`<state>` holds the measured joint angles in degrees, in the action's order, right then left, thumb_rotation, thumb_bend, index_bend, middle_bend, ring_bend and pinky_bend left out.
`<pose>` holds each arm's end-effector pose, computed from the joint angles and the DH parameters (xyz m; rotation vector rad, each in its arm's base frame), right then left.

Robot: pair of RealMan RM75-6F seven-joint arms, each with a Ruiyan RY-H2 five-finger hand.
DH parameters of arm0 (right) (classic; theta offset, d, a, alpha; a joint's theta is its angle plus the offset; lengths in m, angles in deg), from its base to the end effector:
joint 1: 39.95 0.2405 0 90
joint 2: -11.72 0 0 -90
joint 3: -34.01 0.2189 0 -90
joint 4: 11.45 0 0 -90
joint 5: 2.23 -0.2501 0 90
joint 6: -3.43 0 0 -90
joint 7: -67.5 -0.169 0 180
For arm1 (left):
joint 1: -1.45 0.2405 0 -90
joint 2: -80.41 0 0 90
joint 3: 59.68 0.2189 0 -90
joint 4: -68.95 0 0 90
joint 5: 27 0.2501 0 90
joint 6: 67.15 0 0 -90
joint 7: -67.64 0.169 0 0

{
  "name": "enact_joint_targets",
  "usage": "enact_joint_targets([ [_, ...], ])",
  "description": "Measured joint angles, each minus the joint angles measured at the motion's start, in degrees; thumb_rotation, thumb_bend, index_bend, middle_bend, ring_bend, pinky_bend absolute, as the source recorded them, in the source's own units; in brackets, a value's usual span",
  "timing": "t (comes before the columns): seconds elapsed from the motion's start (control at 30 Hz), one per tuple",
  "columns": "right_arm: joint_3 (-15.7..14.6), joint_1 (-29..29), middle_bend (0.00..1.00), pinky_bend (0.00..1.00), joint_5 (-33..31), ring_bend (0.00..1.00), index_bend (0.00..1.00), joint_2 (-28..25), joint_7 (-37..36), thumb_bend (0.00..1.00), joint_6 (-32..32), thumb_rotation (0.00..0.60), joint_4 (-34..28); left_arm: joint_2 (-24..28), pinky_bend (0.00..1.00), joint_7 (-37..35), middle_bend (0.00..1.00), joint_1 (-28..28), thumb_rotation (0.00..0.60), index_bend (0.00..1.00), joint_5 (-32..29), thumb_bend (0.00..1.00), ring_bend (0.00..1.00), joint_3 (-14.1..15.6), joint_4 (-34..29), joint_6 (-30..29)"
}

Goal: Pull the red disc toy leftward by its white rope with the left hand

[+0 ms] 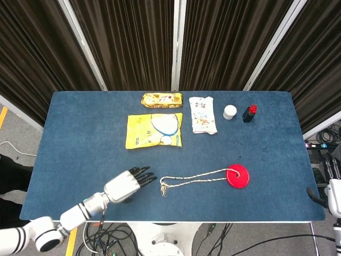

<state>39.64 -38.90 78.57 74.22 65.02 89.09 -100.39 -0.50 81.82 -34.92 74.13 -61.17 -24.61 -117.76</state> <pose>-0.3318 -0.1974 0.1392 1.2409 -0.8954 0.8237 -0.0997 0.2440 -0.0796 -2.4034 -0.5427 -0.9763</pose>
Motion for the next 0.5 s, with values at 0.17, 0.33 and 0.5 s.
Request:
enact_joint_targets([
  [0.17,0.1,0.0,0.00,0.00,-0.5,0.00,0.00,0.3,-0.8,0.14,-0.4,0.600,0.8,-3.5,0.24,-0.9,0.11,-3.9,0.600,0.08,-0.2,0.14,0.02,-0.1,2.7,3.2],
  [0.33,0.1,0.1,0.00,0.00,-0.8,0.00,0.00,0.6,-1.7,0.14,-1.1,0.600,2.0,-5.9,0.24,-1.8,0.11,-6.1,0.600,0.08,-0.3,0.14,0.02,0.1,4.8,3.9],
  [0.5,0.2,-0.1,0.00,0.00,-0.8,0.00,0.00,0.7,-2.7,0.14,-0.8,0.600,2.6,-7.6,0.24,-1.8,0.11,-7.8,0.600,0.08,-1.1,0.14,0.02,0.2,7.4,5.4],
])
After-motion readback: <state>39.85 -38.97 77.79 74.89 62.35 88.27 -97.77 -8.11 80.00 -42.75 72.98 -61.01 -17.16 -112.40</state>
